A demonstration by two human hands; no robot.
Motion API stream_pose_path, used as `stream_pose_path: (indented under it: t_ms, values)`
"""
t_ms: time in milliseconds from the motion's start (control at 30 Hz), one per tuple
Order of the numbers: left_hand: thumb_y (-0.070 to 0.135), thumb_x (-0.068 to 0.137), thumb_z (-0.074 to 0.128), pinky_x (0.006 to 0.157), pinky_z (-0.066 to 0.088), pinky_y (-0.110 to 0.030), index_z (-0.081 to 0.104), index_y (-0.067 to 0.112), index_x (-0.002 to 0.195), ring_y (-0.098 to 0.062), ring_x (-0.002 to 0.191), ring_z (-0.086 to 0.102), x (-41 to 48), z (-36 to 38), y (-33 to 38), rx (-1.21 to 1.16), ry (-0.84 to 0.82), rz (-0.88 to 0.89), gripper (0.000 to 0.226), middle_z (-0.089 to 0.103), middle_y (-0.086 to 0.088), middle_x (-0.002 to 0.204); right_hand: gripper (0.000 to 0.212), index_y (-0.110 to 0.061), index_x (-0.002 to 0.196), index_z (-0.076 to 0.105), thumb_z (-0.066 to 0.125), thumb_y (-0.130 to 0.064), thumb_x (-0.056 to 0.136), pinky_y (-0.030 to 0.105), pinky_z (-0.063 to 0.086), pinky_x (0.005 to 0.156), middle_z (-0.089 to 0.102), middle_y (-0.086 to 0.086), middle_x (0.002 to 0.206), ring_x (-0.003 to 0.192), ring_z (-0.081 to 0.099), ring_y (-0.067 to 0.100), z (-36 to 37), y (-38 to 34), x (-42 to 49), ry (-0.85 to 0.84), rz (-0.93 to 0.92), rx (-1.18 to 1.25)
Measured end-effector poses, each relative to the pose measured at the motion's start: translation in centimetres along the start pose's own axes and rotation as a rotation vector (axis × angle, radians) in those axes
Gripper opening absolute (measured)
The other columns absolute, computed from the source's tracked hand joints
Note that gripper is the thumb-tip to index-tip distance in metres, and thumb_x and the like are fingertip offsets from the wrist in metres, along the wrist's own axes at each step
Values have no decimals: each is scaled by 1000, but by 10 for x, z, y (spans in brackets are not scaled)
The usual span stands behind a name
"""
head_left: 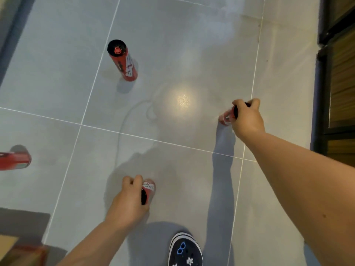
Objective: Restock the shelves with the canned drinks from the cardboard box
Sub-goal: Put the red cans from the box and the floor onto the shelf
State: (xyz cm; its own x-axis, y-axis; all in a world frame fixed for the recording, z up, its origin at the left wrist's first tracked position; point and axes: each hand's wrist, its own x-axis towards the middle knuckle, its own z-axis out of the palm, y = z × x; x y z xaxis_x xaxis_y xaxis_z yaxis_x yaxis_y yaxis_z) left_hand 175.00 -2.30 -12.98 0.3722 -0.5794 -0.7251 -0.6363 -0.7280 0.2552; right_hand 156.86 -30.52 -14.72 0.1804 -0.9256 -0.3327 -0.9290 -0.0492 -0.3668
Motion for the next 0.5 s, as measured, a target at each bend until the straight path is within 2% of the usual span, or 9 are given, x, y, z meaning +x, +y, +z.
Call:
stream_pose_path:
  t_ms: [133, 233, 367, 433, 500]
  values:
    - [21, 77, 66, 71, 46, -35, 43, 16, 107, -35, 87, 60, -9, -29, -2, -69, 105, -22, 38, 44, -6, 111, 45, -18, 132, 46, 59, -18, 89, 33, 41, 90, 29, 13, 131, 104, 52, 38, -5, -19, -31, -18, -12, 23]
    - [18, 74, 69, 72, 45, -34, 38, 16, 106, -32, 86, 56, -24, -56, -9, -210, 180, -57, 45, 50, -7, 103, 50, -20, 134, 45, 63, -21, 87, 32, 40, 99, 28, 12, 129, 106, 53, 34, -15, -51, -65, -39, -81, 76]
    - [6, 66, 72, 73, 47, -36, 37, 21, 96, -33, 90, 57, -55, -92, -33, -346, 302, -58, 48, 56, -9, 100, 61, -16, 135, 38, 68, -23, 81, 26, 40, 88, 34, 8, 131, 107, 54, 28, -29, -108, -117, -3, -138, 165]
    - [3, 66, 73, 67, 44, -28, 39, 22, 93, -27, 87, 57, -79, -112, -49, -411, 388, -26, 47, 57, -5, 94, 58, -14, 129, 41, 70, -22, 79, 29, 43, 85, 38, 6, 129, 104, 56, 27, -31, -141, -149, 21, -161, 210]
    - [1, 67, 74, 62, 39, -10, 44, 23, 92, -16, 79, 55, -110, -134, -68, -477, 475, 2, 44, 55, 7, 81, 56, -16, 125, 44, 72, -19, 76, 27, 44, 84, 39, 4, 128, 102, 57, 25, -28, -175, -186, 21, -206, 245]
